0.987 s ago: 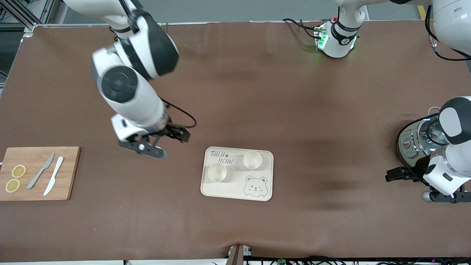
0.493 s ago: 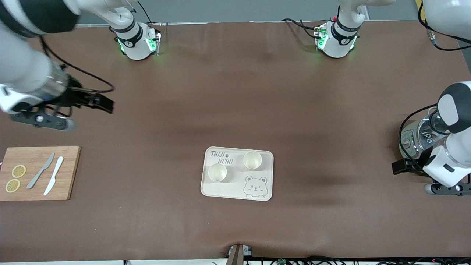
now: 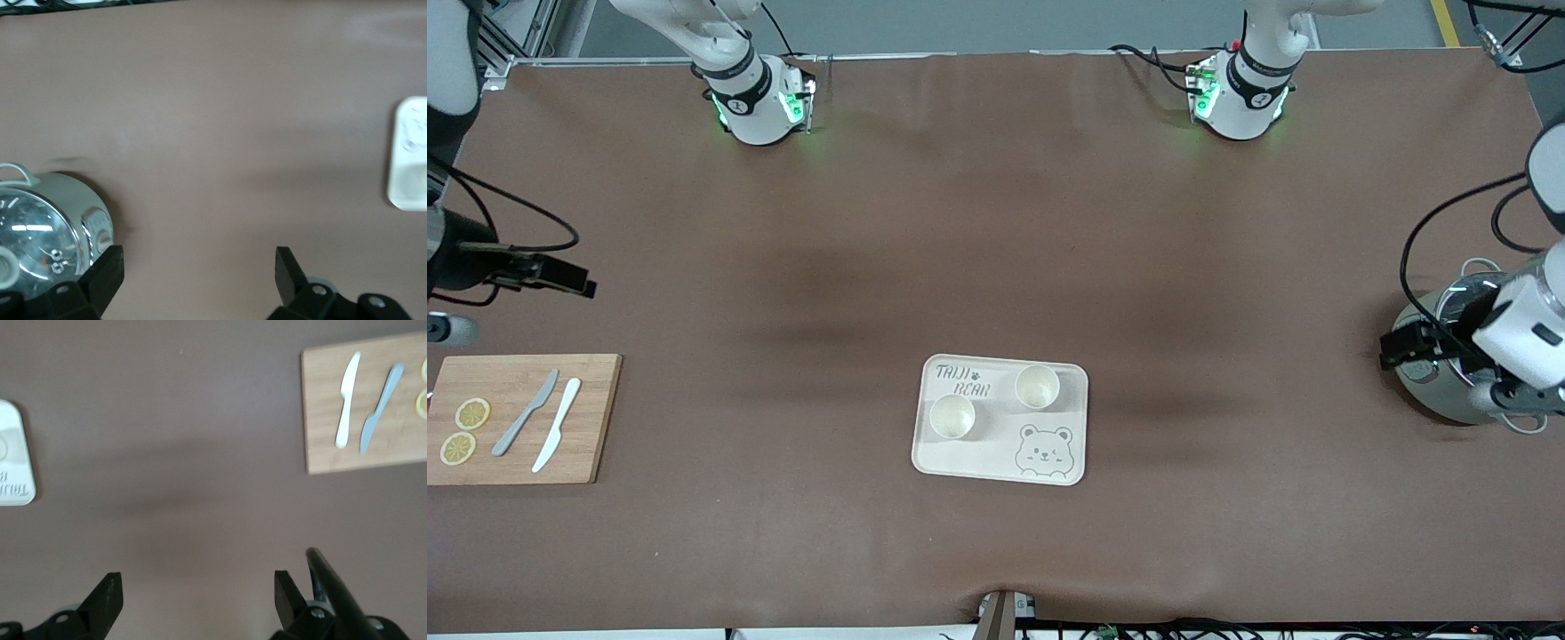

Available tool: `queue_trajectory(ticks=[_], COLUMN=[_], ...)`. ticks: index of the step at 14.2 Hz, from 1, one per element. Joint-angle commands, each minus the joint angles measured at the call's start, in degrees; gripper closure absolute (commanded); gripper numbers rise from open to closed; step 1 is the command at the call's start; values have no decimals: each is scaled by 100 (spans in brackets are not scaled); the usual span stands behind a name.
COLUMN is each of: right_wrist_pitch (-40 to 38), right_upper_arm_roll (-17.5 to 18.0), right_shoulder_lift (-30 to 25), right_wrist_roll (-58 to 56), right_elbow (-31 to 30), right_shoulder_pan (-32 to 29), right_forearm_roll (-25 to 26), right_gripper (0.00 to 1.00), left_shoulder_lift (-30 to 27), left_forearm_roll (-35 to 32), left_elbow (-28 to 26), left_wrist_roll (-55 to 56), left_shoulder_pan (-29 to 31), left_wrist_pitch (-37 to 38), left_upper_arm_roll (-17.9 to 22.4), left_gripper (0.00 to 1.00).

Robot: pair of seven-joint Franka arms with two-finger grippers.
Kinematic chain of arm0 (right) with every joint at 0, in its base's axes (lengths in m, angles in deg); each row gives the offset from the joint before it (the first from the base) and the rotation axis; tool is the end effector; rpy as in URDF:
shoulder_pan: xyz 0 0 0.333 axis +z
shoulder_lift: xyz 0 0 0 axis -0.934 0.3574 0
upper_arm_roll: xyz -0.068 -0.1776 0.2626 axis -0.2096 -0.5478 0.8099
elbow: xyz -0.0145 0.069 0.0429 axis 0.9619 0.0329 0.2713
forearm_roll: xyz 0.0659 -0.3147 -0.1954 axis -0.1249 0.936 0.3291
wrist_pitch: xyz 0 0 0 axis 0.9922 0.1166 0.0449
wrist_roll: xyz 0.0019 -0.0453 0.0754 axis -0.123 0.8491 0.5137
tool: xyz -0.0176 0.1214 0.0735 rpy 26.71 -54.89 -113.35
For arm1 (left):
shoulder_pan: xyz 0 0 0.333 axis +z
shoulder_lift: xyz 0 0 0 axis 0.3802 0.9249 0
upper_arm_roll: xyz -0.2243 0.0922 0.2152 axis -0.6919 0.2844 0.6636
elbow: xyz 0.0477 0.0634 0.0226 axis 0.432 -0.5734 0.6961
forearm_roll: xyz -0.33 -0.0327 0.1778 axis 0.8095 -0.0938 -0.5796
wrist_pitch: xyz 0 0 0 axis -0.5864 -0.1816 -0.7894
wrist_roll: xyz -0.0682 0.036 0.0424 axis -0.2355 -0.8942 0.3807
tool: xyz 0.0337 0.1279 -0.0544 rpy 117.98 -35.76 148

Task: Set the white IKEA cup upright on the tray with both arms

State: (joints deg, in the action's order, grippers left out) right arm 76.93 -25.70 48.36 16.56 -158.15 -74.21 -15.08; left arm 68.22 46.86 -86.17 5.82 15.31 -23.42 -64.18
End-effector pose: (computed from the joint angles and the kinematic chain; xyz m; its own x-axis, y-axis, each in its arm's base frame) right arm 0.5969 -0.0335 0.5433 0.9923 -0.0924 -0.0820 -0.0946 -0.9952 -0.0233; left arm 0.6492 -0.0416 0.5391 0.9956 -0.0855 0.0370 -0.0853 -0.9963 -0.0064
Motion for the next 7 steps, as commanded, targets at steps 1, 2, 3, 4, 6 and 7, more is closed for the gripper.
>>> queue_trajectory(ticks=[1,2,3,4,6,7], right_wrist_pitch=[592,593,593,576,567,584], right_upper_arm_roll=[88,97,97,97,88,88], right_shoulder_lift=[-102,-93,-93,-84,-84,-75], right_wrist_roll=[-431,-431,-440,-440,-449,-440], right_elbow=[-457,-448,-422,-370,-273,-203], right_shoulder_pan=[-302,-328,-354,-346,-346,-346], right_forearm_roll=[-83,-92,-83,-83,-31,-30], right_gripper=[0,0,0,0,0,0], left_shoulder_lift=[-230,-239,-239,-239,-266,-274], left_forearm_roll=[171,216,190,199,199,190], left_elbow=[-113,-122,-104,-104,-95,-95], left_wrist_roll=[181,365,427,411,296,305], left_shoulder_pan=[-26,-35,-44,-27,-18,-26], left_wrist_pitch=[123,123,123,123,123,123], left_upper_arm_roll=[-170,-232,-276,-285,-294,-294], left_gripper=[0,0,0,0,0,0])
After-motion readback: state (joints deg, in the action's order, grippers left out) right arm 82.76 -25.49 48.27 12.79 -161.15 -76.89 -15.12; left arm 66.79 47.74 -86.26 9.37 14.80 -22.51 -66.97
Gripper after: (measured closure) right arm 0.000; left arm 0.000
